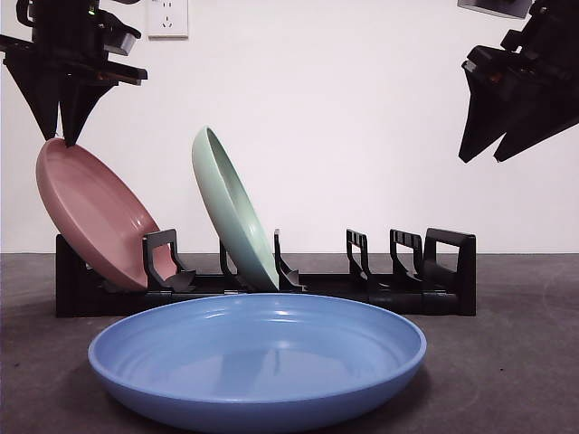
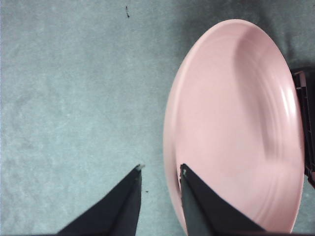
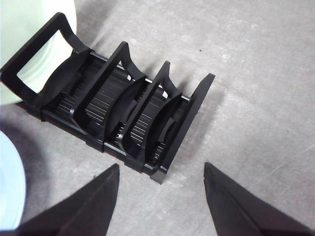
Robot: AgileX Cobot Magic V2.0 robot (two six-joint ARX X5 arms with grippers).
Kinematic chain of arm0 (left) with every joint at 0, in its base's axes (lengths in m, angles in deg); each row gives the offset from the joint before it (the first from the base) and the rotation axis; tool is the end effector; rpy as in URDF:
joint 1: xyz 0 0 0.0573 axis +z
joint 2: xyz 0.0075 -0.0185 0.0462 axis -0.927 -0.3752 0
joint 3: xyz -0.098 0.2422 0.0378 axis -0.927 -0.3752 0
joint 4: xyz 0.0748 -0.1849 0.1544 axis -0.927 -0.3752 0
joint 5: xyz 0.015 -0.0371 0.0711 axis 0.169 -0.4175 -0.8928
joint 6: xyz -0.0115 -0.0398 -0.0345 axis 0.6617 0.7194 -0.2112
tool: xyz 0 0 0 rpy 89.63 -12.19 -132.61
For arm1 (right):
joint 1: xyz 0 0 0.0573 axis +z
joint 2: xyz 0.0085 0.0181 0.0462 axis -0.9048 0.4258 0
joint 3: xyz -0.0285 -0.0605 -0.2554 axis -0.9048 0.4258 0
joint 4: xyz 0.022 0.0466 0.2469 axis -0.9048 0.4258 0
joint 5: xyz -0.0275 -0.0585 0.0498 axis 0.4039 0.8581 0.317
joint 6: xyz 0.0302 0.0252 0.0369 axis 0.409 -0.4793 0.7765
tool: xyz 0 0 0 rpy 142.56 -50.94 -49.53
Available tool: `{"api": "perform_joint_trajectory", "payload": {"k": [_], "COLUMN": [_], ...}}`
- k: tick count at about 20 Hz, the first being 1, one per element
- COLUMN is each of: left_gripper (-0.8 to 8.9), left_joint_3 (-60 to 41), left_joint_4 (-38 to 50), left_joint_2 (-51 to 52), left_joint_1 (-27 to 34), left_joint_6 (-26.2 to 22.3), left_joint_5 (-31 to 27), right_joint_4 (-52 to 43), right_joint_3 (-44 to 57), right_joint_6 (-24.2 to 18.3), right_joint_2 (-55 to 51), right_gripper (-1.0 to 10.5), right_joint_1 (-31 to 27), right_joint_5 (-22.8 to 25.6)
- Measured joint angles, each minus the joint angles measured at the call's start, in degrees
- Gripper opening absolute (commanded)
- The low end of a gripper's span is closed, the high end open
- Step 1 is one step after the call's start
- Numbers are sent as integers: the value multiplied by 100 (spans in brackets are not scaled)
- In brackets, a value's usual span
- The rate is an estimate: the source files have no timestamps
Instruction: Place the plate
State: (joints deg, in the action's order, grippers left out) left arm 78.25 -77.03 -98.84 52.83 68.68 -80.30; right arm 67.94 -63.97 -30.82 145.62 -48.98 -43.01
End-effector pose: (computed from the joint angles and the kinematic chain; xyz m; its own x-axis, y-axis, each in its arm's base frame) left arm 0.3592 -0.0878 0.3403 0.3826 0.2211 -0.8971 0.0997 0.9554 0.2780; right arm 0.2446 0.0734 0.2736 0.6801 0.3368 -0.6511 -0.4596 0.8879 -0.0208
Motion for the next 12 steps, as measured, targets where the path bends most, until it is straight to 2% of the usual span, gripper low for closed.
{"api": "perform_joint_trajectory", "payload": {"k": [3, 5, 8, 12], "left_gripper": [206, 209, 75, 11], "left_joint_3": [0, 0, 0, 0], "left_joint_4": [-85, -103, -96, -96], "left_joint_2": [-15, -31, -31, -31], "left_joint_1": [0, 0, 0, 0], "left_joint_6": [68, 92, 107, 127], "left_joint_5": [15, 17, 24, 153], "right_joint_4": [0, 0, 2, 33], "right_joint_3": [0, 0, 0, 0], "right_joint_6": [17, 37, 39, 39], "right_joint_2": [0, 0, 0, 0], "right_gripper": [273, 273, 273, 273], "right_joint_1": [-2, 0, 0, 0], "right_joint_5": [2, 0, 2, 0]}}
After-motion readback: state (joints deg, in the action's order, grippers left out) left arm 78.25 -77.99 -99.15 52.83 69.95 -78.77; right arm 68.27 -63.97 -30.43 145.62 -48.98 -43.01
